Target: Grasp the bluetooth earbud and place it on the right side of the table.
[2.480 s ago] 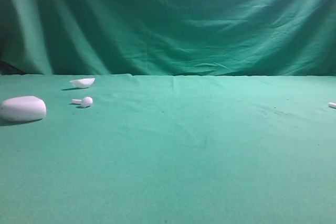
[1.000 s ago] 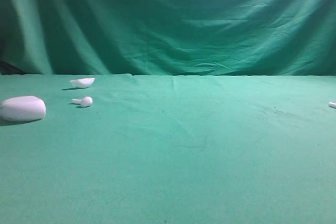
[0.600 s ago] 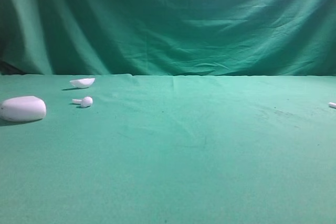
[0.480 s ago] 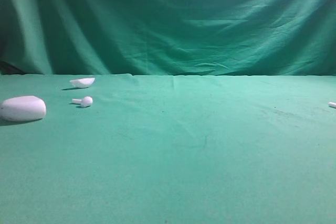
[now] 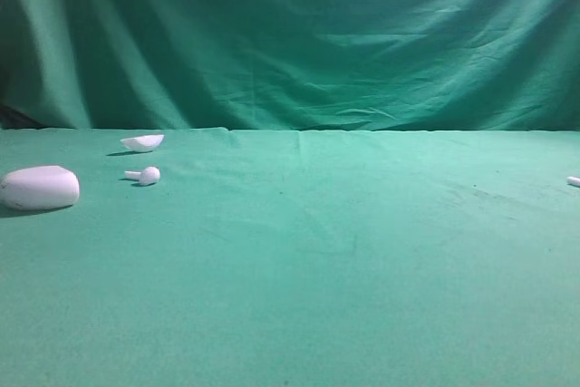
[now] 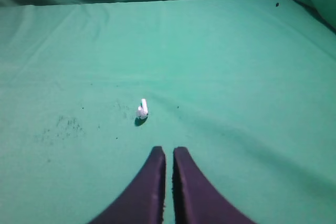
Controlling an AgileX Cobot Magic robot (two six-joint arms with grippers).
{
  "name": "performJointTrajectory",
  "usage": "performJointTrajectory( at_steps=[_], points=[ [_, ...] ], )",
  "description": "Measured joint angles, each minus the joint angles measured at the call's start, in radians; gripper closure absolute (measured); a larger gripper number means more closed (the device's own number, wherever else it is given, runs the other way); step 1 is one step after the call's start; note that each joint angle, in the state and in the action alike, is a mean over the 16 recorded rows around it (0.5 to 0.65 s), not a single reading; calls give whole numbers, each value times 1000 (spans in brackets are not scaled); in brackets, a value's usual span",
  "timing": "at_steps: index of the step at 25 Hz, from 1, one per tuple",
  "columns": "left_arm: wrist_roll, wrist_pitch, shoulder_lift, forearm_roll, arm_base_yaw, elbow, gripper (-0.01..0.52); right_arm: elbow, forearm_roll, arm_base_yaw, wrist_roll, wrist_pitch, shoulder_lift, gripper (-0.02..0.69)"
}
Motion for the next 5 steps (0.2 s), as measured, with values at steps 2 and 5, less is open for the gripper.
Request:
performJointTrajectory(
  at_steps=[2,5],
  points=[
    [0,0,0,0,0,0,514,0,0,0,0,0,0,617],
    [0,0,0,0,0,0,514,0,0,0,0,0,0,617]
  ],
)
